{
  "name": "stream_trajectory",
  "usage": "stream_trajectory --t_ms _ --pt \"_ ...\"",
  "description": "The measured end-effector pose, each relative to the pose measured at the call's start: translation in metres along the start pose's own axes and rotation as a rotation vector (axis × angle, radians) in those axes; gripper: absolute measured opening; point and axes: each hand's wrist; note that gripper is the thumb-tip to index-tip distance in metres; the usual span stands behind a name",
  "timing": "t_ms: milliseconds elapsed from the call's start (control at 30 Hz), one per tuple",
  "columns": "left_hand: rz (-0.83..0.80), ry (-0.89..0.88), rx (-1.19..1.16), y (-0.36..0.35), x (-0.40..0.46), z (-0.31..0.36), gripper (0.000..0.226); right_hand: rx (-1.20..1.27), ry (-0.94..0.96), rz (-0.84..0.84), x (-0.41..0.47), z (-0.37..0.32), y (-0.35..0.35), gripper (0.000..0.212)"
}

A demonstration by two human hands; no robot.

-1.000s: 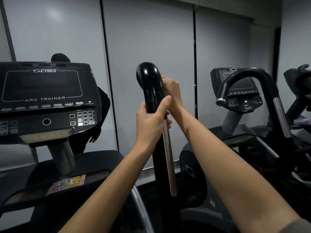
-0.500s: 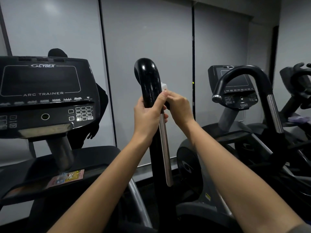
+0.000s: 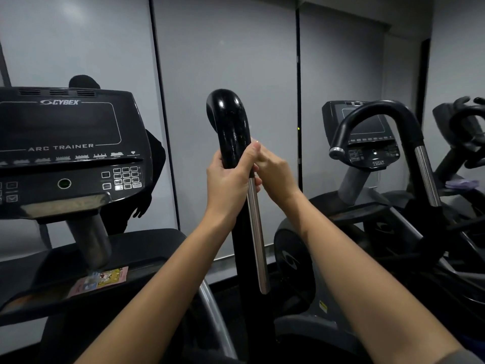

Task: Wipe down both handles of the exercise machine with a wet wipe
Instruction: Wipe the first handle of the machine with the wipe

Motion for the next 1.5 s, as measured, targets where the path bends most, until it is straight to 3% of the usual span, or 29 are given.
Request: stream_trajectory --t_ms 67,167,267,333,433,533,633,767,933,1033,1133,1200,1267,1333,1433,1500 --pt "0.001 0.003 0.008 0.000 -0.001 0.001 0.021 -0.019 0.032 -0.015 -0.022 0.008 0.007 0.058" --pt "0.000 -0.002 0.017 0.000 -0.002 0.002 0.017 -0.065 0.007 0.065 -0.050 0.015 0.017 0.042" --pt "-0.002 0.011 0.011 0.000 -0.001 0.002 0.018 0.218 -0.442 0.255 -0.026 0.014 0.031 0.036" --pt "-0.002 0.007 0.016 0.000 0.000 0.001 0.018 0.390 -0.611 0.314 0.013 0.016 0.040 0.035" --pt "0.000 -0.003 0.009 0.000 0.002 -0.001 0.018 0.542 -0.551 0.122 0.063 0.002 0.043 0.037" --pt "-0.002 -0.004 0.007 0.000 0.003 -0.002 0.017 0.512 -0.518 -0.013 0.068 -0.005 0.032 0.044" --pt "-0.002 -0.013 0.007 0.000 0.002 -0.001 0.017 0.497 -0.504 0.002 0.045 0.001 0.028 0.025" --pt "0.000 -0.012 0.019 -0.001 0.000 0.001 0.017 0.433 -0.539 -0.040 0.009 0.012 0.032 0.030" --pt "0.001 -0.002 0.034 -0.001 0.000 0.002 0.019 0.395 -0.769 -0.057 0.001 0.028 0.047 0.036" --pt "0.004 -0.002 0.028 0.000 0.000 0.001 0.018 0.407 -0.603 0.052 0.035 0.005 0.051 0.029" --pt "0.011 -0.004 0.006 0.000 0.001 0.001 0.018 0.437 -0.435 -0.031 0.048 -0.026 0.039 0.040" --pt "0.013 -0.011 0.004 0.000 0.000 0.000 0.018 0.293 -0.331 -0.051 0.030 -0.030 0.025 0.041" --pt "0.011 -0.015 0.005 -0.001 0.000 0.001 0.020 0.165 -0.162 0.021 0.002 -0.023 0.013 0.035" --pt "-0.001 -0.016 0.006 0.000 -0.002 0.002 0.019 -0.008 0.054 -0.033 -0.024 0.001 -0.001 0.042" --pt "-0.011 -0.012 0.022 0.000 -0.001 0.002 0.019 0.044 0.049 -0.021 -0.049 0.010 0.005 0.049" --pt "-0.009 -0.003 0.020 0.001 0.000 0.003 0.019 0.092 -0.179 0.162 -0.051 0.009 0.008 0.043"
Point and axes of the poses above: each hand's wrist, its own x-axis towards the middle knuckle, its own y-axis out of the back of the hand, z = x × y, and after that the axes turned 9 degrees about y, right-handed
